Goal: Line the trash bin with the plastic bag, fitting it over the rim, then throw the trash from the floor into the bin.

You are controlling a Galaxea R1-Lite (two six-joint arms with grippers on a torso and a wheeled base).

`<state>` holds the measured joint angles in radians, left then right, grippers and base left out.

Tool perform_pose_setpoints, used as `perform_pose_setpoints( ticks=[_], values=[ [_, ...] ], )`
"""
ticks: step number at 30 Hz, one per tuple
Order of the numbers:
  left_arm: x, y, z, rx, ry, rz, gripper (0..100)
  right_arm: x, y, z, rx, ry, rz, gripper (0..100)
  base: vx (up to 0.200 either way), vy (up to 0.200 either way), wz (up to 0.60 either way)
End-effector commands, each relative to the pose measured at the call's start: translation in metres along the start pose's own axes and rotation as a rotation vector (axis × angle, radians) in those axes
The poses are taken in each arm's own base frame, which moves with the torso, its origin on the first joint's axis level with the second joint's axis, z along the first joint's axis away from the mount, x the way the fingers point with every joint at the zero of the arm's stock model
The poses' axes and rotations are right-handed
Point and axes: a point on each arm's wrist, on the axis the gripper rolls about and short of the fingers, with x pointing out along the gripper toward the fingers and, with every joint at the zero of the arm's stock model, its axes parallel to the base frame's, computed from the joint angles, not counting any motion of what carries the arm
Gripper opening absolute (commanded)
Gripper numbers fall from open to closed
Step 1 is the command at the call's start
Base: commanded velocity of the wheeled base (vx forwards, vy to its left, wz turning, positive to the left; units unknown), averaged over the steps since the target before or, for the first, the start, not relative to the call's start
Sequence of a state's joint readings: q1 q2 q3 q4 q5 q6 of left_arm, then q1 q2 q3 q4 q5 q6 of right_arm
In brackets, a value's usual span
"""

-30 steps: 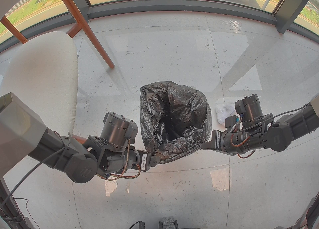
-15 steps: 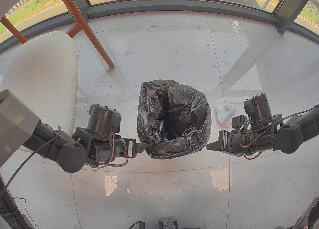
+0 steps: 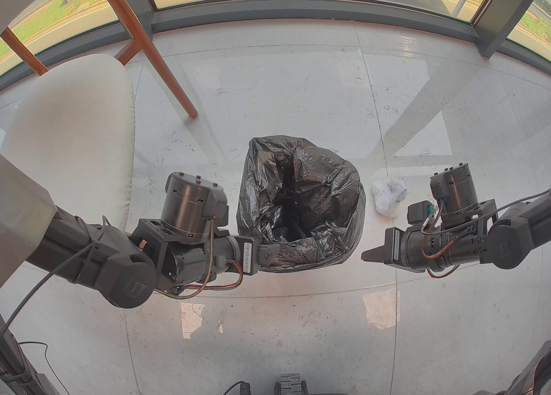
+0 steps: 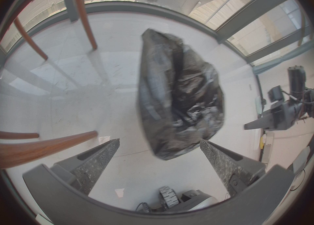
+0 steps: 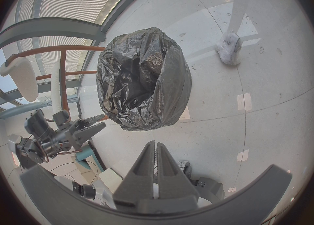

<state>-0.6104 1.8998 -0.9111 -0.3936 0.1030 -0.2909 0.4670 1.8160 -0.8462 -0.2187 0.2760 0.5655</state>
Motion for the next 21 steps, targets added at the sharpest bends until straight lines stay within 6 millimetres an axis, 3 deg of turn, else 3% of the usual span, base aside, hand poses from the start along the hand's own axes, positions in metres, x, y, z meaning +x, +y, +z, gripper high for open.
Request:
perform_pose_setpoints(
  ticks=[1,5,9,12,21],
  values=[
    [-0.004,-0.017,0.01,0.011,-0.038,-0.047,100,0.0,0.001,0.003,-0.002,-0.012,0.006,0,0.0,0.0,0.0],
    [0.0,-0.016,0.021,0.002,-0.077,-0.03,100,-0.002,0.001,0.009,0.003,-0.032,0.008,0,0.0,0.0,0.0],
    [0.026,-0.003,0.028,-0.019,-0.089,0.058,100,-0.003,-0.002,0.01,0.009,-0.039,0.004,0,0.0,0.0,0.0],
    [0.028,0.0,0.035,-0.027,-0.107,0.07,100,-0.004,-0.006,0.013,0.02,-0.047,-0.006,0,0.0,0.0,0.0],
    [0.036,0.057,0.045,-0.008,-0.114,0.209,100,-0.007,-0.011,0.016,0.031,-0.061,-0.016,0,0.0,0.0,0.0]
  ],
)
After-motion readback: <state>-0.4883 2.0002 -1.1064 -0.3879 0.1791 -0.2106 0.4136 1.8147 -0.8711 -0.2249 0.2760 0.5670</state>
